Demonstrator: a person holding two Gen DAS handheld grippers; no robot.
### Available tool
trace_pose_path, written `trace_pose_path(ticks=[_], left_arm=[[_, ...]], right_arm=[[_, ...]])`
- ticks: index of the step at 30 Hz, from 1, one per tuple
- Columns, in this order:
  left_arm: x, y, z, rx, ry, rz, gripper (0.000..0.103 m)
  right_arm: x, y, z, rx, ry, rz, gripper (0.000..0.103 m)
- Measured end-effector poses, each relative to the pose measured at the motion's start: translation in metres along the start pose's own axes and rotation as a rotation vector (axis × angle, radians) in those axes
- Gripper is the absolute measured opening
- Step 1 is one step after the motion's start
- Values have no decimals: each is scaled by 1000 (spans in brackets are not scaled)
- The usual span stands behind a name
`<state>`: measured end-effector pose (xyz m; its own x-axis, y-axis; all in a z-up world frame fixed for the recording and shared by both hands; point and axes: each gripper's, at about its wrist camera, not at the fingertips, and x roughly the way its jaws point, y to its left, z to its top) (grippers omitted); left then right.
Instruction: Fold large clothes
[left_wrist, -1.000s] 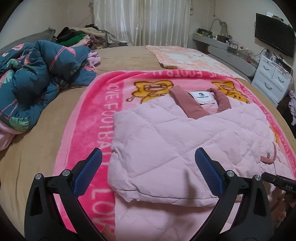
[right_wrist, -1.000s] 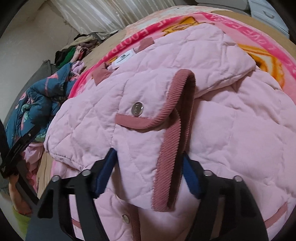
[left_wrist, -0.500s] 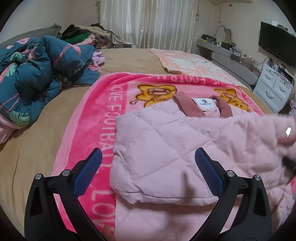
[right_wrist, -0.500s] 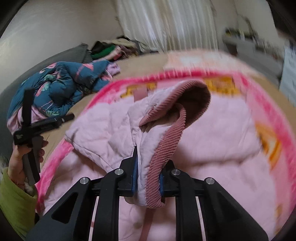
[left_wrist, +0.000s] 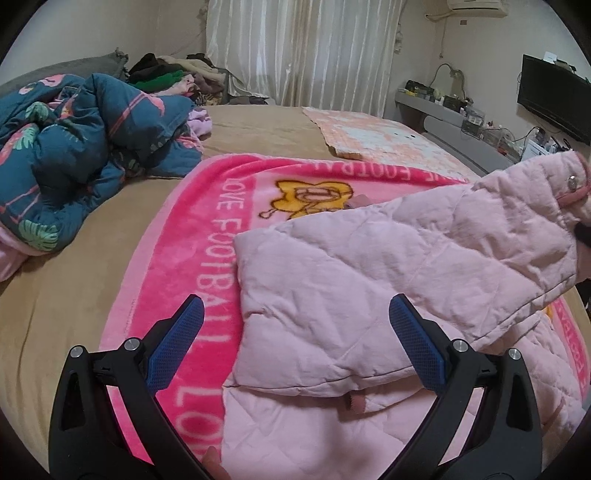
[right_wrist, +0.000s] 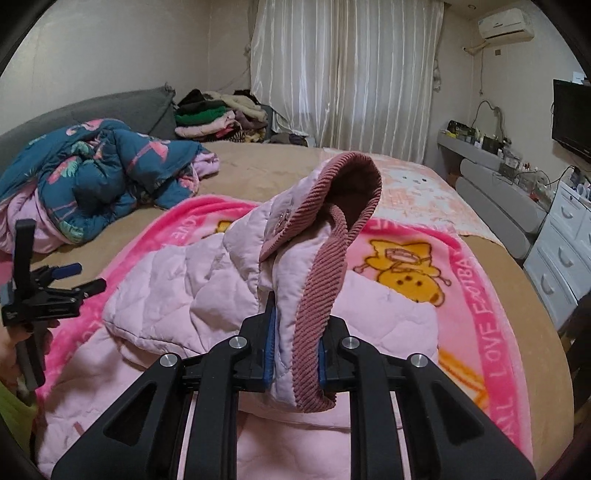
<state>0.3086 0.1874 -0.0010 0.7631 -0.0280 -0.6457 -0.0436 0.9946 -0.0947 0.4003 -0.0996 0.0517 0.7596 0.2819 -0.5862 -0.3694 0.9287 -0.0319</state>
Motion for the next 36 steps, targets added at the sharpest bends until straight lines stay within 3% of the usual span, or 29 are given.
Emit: trace_pose_path(ticks=[16, 23, 27, 36], left_arm=[[14, -26, -9, 66, 8, -55, 94], [26, -41, -17, 116, 34, -99, 94], [34, -48, -24, 119, 64, -114, 79], [61, -50, -42, 103, 190, -121, 77]], right_arm=[[55, -14, -47, 102, 134, -36, 19], [61, -31, -59, 188, 157, -91, 48], [48, -31, -60, 199, 111, -138, 67], [48, 0, -49, 114, 94, -80, 79]])
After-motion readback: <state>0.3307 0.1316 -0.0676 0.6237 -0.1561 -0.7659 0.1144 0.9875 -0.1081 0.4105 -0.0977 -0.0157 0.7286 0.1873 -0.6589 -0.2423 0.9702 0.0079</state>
